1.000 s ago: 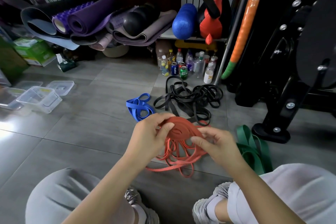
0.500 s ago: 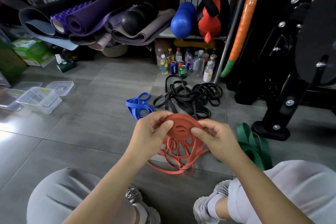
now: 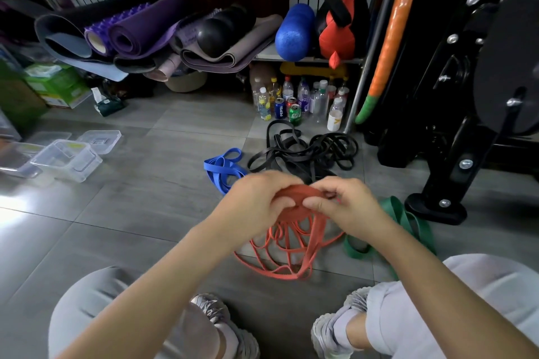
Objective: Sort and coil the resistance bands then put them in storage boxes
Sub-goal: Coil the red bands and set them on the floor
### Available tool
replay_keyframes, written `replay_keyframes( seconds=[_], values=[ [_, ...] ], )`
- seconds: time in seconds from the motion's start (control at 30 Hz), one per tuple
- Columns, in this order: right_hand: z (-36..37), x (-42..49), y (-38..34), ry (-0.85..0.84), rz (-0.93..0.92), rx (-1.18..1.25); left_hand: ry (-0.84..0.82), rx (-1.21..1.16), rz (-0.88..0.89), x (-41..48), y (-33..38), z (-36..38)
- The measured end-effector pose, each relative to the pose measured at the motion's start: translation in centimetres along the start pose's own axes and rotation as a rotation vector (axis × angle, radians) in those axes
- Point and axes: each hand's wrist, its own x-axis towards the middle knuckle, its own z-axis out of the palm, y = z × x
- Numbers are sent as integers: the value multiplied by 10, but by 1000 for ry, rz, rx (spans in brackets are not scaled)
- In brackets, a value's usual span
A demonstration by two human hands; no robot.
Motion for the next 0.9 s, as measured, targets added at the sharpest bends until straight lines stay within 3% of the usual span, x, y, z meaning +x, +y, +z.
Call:
replay_keyframes(
  seconds=[0.13,0.3,0.43,0.53,0.63,0.77,0.9],
  values=[
    [-11,10,3,-37,53,341,109,-203,-53,22,4,-18],
    [7,4,45,-117,300,199,251,-472,-100,39,1,-39],
    [-5,14,51,88,399,293,318,-464,-175,39,-17,-52],
    [-31,43,29,225,366,544,354,-450,-255,37,-32,-52],
    [-55,71,-3,253,268,588,375,-466,-320,34,-41,-48],
    [-69,87,-23,222,154,490,401,-476,-336,34,-44,-49],
    [-61,81,-5,152,237,309,412,-497,-322,33,-43,-54]
  ],
)
